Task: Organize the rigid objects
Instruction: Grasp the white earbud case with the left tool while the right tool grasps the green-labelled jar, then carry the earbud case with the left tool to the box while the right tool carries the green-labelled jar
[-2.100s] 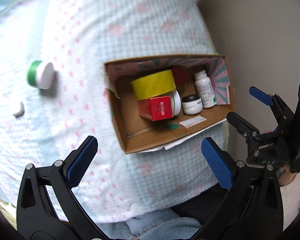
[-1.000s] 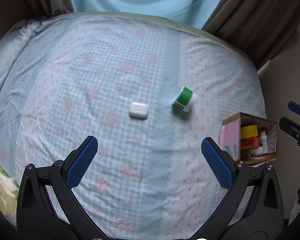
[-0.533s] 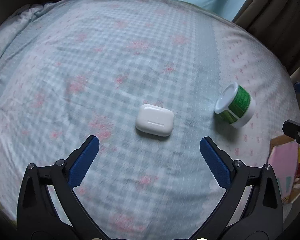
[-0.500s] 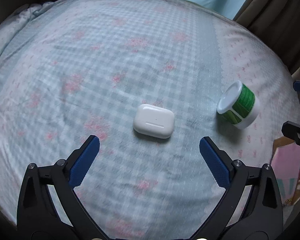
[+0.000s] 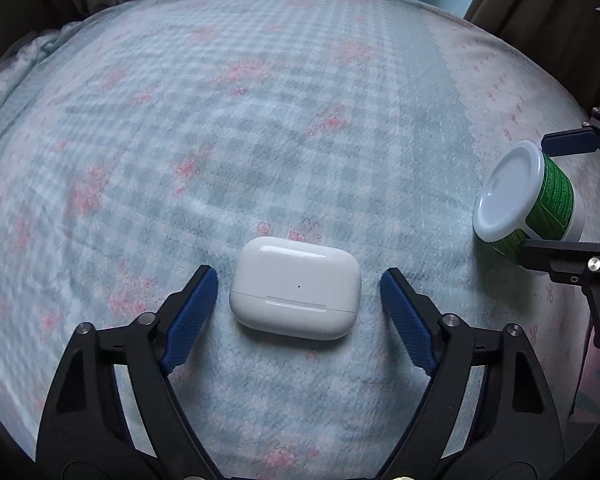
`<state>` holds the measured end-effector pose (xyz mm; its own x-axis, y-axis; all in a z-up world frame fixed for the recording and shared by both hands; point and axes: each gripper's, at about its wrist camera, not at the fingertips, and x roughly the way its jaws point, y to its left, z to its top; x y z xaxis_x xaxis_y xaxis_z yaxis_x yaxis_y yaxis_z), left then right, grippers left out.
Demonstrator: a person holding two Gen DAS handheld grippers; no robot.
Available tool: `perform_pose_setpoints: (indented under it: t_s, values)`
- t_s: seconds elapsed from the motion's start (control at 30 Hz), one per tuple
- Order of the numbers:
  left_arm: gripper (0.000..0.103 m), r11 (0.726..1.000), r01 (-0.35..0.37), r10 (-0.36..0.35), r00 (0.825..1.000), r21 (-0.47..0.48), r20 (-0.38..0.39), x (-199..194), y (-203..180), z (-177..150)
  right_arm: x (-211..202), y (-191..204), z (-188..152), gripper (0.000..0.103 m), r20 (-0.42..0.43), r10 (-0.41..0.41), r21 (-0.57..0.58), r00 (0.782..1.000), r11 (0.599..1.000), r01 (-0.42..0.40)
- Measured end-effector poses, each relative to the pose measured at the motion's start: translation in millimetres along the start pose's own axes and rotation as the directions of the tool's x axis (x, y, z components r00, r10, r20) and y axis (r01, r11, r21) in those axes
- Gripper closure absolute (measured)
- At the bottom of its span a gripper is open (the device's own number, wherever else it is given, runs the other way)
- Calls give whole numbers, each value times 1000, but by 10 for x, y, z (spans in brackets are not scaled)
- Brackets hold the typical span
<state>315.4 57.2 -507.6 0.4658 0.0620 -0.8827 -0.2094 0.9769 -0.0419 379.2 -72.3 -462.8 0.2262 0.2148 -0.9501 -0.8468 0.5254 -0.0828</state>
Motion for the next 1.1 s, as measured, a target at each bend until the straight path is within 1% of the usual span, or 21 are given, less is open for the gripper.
perform_pose_setpoints:
  t_s: [0.03,0.07,0.1,0.13,0.2,0.23,0.27,0.33,0.53,0.63,0.77,0.97,1.1]
  values:
    - [34,1000,-7,7,1000,10,5,-9,-9,-1,11,18,5,0,0,-2,-15,1000,1000,2]
    - [38,1000,-12,12,1000,18,6,-21,-3,0,17,28,8,0,0,0,-25,1000,1000,0]
    - [40,1000,-10,10,1000,24,6,-19,-3,2,29,40,14,0,-1,4,-32,1000,999,-4]
    - [44,1000,-7,7,1000,26,7,-37,15,0,47,53,25,0,-5,9,-40,1000,999,-9]
    - [45,1000,1,-1,1000,27,9,-57,32,-8,79,84,42,4,-14,14,-59,1000,998,-15]
    - [45,1000,3,-3,1000,31,7,-57,32,-6,104,107,51,12,-25,15,-74,1000,997,-17]
    - [45,999,4,-5,1000,32,7,-66,41,-12,132,126,56,23,-40,18,-84,999,996,-22]
    - [45,999,9,-9,1000,30,7,-74,48,-12,202,173,59,35,-68,27,-97,997,995,-33]
    - [45,1000,24,-24,1000,9,15,-142,75,-12,206,225,45,35,-63,4,-86,998,996,-9]
    - [45,1000,15,-15,1000,-3,19,-200,90,-9,176,274,19,35,-61,-14,-80,998,997,9]
    - [45,1000,16,-15,999,-18,36,-348,116,-12,63,307,-6,35,-46,-2,-25,999,1000,1]
    - [45,999,30,-30,997,-9,75,-735,65,17,-362,258,-28,35,9,10,109,1000,994,-11]
    - [45,999,54,-54,993,4,103,-1124,-31,74,-738,220,-95,35,51,5,181,999,983,-14]
